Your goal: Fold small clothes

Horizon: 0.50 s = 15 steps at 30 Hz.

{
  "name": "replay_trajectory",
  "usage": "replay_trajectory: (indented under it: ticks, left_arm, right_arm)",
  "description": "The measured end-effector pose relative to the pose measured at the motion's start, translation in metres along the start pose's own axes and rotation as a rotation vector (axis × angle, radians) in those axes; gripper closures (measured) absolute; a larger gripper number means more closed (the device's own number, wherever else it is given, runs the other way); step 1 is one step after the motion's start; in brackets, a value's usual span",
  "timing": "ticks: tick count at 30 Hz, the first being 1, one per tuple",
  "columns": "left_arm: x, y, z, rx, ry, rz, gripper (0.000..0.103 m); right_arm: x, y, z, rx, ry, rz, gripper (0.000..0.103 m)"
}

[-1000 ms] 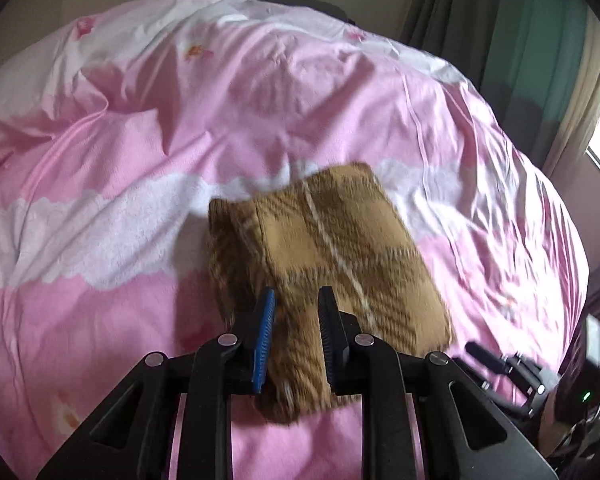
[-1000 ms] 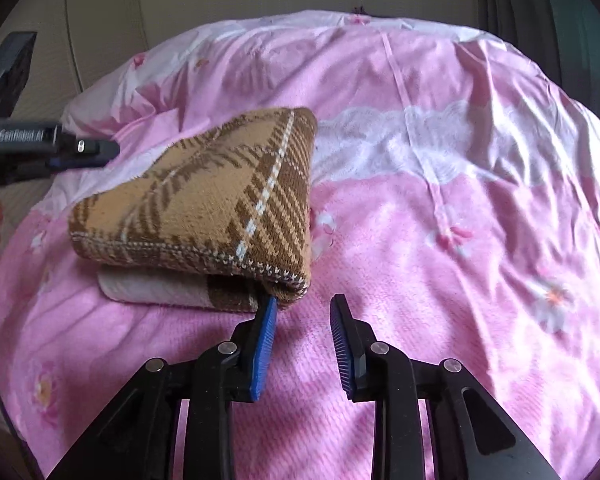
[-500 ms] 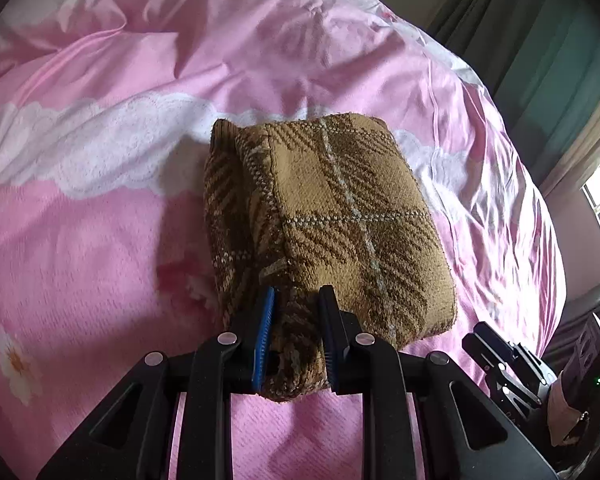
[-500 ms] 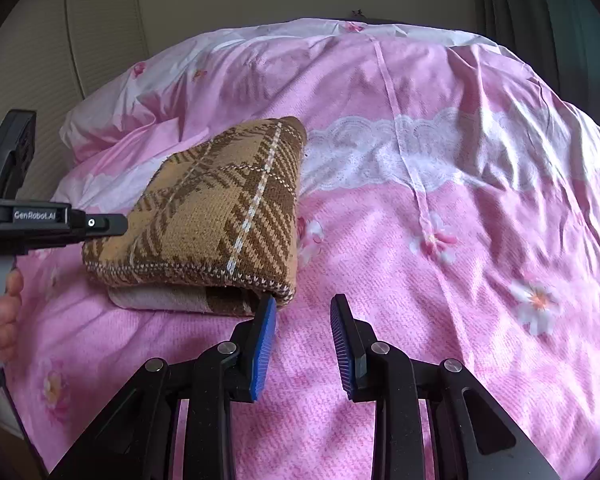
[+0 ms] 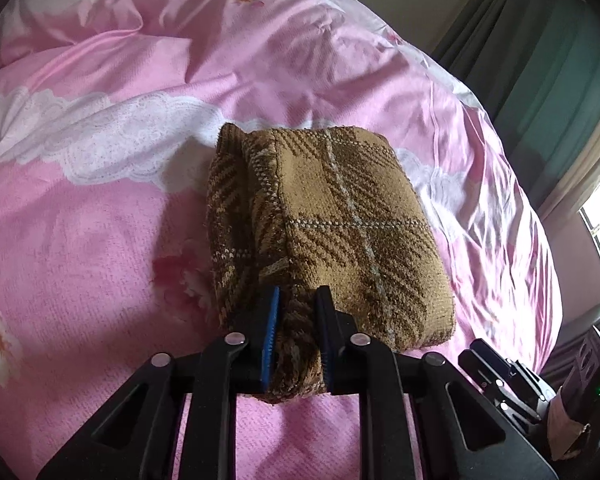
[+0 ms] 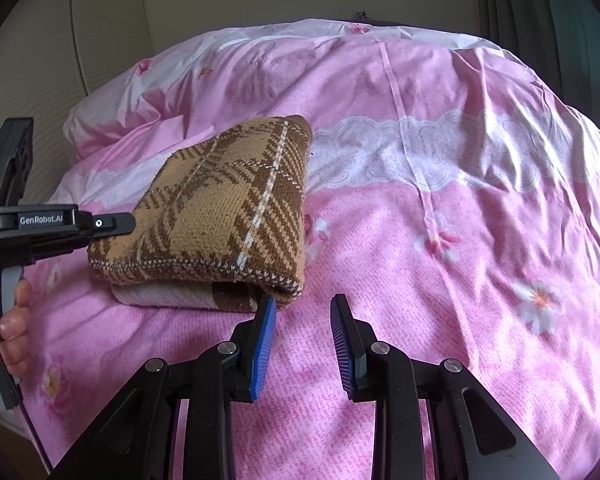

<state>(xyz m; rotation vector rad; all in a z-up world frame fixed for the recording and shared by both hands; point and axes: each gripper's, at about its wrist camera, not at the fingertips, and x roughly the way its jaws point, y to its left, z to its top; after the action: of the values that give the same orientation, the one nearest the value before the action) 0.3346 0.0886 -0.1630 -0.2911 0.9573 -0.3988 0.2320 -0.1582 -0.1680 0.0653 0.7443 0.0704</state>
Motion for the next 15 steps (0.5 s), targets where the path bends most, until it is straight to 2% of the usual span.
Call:
replay_trajectory:
  ticks: [6, 9, 13, 15]
  left_arm:
    - [-0.012, 0.009, -0.007, -0.027, -0.03, 0.053, 0.088]
    - [0.0, 0.014, -0.019, -0.024, -0.03, 0.085, 0.088]
    - [0.001, 0.008, -0.021, -0.017, -0.044, 0.093, 0.086]
    - [-0.003, 0.005, -0.018, -0.025, -0.043, 0.094, 0.08]
  right_arm:
    - [-0.003, -0.001, 0.0, -0.004, -0.005, -0.005, 0.075]
    - [-0.001, -0.002, 0.0, -0.003, -0.003, -0.005, 0.075]
    - [-0.003, 0.0, -0.001, 0.0, -0.002, 0.004, 0.075]
    - [-0.007, 0.0, 0.001, -0.009, -0.011, 0.01, 0.075]
